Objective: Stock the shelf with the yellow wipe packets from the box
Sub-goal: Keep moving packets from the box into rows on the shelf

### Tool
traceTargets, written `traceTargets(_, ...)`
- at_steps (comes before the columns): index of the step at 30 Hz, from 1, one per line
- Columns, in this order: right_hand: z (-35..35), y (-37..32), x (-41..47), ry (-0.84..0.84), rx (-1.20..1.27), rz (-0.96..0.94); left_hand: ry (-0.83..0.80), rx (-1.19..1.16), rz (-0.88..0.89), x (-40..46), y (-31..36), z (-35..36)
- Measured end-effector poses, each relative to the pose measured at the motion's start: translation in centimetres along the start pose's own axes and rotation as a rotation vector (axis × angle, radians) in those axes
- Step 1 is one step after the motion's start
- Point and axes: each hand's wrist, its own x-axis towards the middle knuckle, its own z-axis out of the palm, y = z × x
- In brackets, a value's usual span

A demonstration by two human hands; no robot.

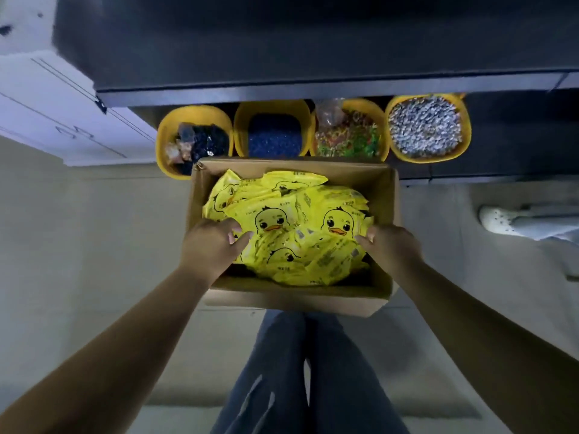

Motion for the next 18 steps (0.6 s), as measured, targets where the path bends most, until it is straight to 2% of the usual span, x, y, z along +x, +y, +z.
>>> traceTargets(8, 6.4, 1.0, 8.7, -0.255, 0.119, 0.038, -0.054, -0.075, 0.061, 5.1, -2.2, 10.7)
traceTargets(15, 12.1, 1.9, 15.3, -0.351, 0.322, 0.134, -0.138, -0.160, -0.087, 6.8, -4.2, 17.2)
traceTargets(18, 14.0, 2.5, 16.6, -0.335, 0.376, 0.106, -0.163, -0.176, -0.107, 7.0, -4.9, 18.5)
